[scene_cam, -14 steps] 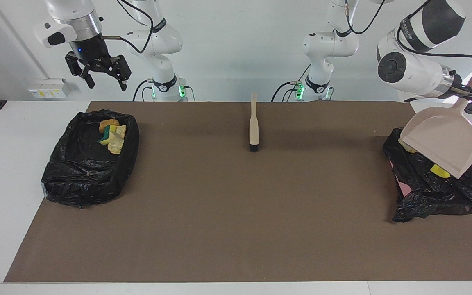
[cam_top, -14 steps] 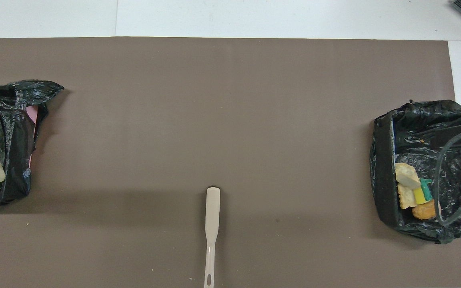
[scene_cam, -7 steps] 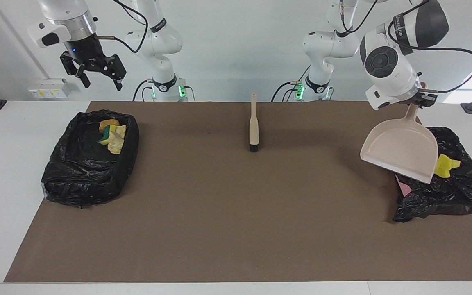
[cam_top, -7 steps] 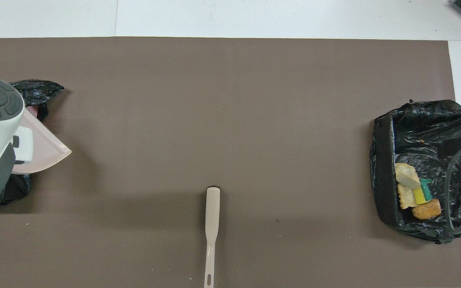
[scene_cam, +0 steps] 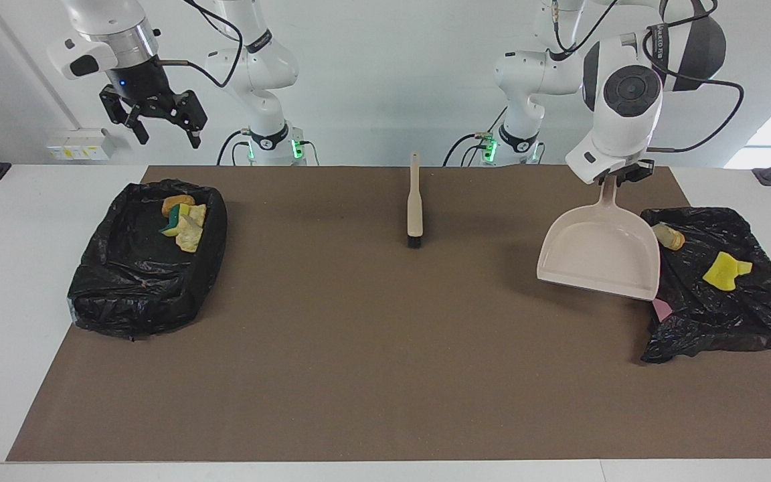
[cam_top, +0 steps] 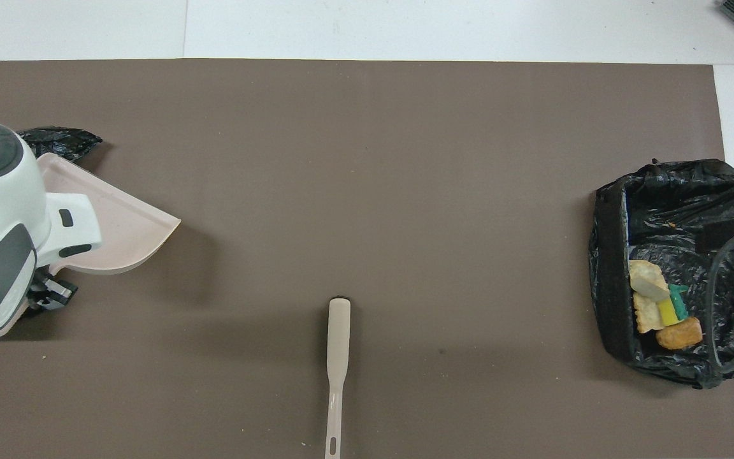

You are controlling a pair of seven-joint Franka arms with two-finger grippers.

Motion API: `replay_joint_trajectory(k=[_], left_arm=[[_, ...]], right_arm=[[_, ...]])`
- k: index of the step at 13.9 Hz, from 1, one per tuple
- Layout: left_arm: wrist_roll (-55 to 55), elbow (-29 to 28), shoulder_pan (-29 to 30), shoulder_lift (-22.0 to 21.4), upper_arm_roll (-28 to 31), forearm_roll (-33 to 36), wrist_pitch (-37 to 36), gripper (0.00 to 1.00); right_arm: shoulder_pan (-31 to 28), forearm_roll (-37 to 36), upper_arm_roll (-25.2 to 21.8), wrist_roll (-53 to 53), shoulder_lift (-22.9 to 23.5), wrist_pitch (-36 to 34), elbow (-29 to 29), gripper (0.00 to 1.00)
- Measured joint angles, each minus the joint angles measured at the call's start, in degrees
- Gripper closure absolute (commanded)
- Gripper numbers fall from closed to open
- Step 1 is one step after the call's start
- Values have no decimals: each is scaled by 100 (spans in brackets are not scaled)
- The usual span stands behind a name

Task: Sweep and dump trash in bin
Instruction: 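Lift the empty dustpan out of the bag with the left gripper, then bring the dustpan back to the table center with the left gripper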

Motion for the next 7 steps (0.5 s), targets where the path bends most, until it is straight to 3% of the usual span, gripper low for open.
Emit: replay_joint_trajectory(k=[7], left_arm=[[-1139,51,-701,13,-282,-1223,1204,100]], right_arm=[[20,0,9,-2,-5,0,-10,0]])
